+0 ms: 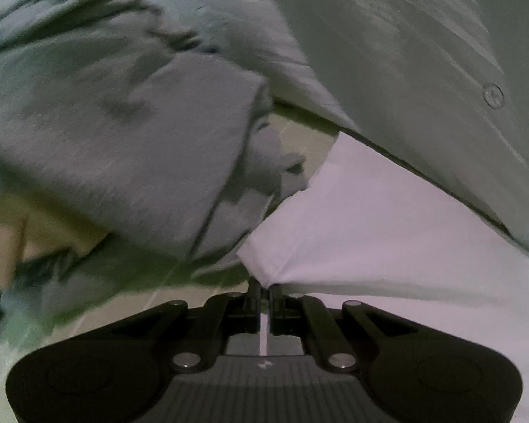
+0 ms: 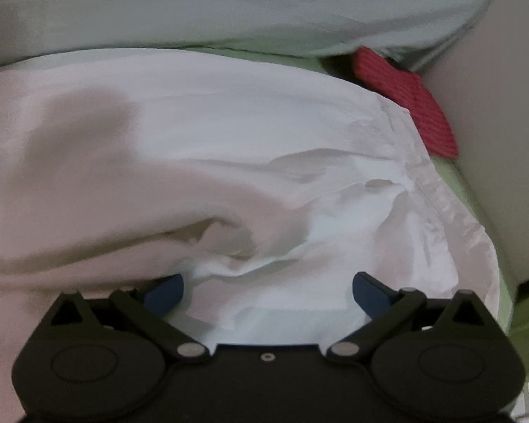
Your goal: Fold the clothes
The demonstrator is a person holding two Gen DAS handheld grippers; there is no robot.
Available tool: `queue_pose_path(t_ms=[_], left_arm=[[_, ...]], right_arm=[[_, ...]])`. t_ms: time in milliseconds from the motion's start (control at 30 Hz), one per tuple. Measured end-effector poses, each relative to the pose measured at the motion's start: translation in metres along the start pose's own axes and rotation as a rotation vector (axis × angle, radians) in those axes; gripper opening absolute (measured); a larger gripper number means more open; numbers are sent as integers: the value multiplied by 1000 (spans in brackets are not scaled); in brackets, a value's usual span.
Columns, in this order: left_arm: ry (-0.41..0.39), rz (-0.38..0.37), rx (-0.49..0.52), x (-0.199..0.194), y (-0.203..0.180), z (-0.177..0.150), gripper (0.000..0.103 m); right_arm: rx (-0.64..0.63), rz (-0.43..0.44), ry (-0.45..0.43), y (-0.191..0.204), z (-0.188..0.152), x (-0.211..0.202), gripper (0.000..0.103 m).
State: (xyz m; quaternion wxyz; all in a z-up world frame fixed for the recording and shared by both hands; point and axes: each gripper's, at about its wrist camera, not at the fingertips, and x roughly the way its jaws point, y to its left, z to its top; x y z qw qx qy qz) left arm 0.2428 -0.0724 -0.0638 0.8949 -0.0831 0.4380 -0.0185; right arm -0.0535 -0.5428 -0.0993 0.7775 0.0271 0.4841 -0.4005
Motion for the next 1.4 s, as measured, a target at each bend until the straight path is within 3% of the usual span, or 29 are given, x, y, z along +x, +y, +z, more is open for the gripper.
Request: queue_pose_path(t_ms=[67, 133, 200, 267, 433, 633, 767, 900, 1033, 1167, 1400], left_arm=[[0, 34, 3, -9, 5, -5, 9], [-8, 38, -6, -26, 14, -13, 24], [-5, 12, -44, -41, 28, -24, 46], [3, 16, -54, -55, 39, -37, 55], [37, 63, 22, -84, 61, -77, 62], [97, 71, 59, -102, 76, -118, 63], [109, 90, 114, -104, 72, -133, 64], [125, 88, 94, -102, 78, -143, 67], [115, 82, 93, -107, 86, -151, 65], [89, 46, 118, -116, 88, -156, 22], [54, 89, 36, -120, 97, -150, 8]], right_arm=[[7, 47, -12, -3, -9, -9, 103], [22, 92, -22, -7, -17, -17, 103], [28, 111, -39, -9, -24, -26, 103], [48, 133, -49, -13, -33, -33, 103], [58, 188, -59, -18, -59, -49, 103], [16, 240, -59, -16, -91, -62, 103], [3, 257, -69, -13, -100, -71, 103], [-9, 274, -79, -10, -110, -79, 103], [-24, 289, -86, -7, -118, -87, 103], [-41, 298, -85, -5, -121, -91, 103], [-48, 314, -91, -10, -127, -97, 103]])
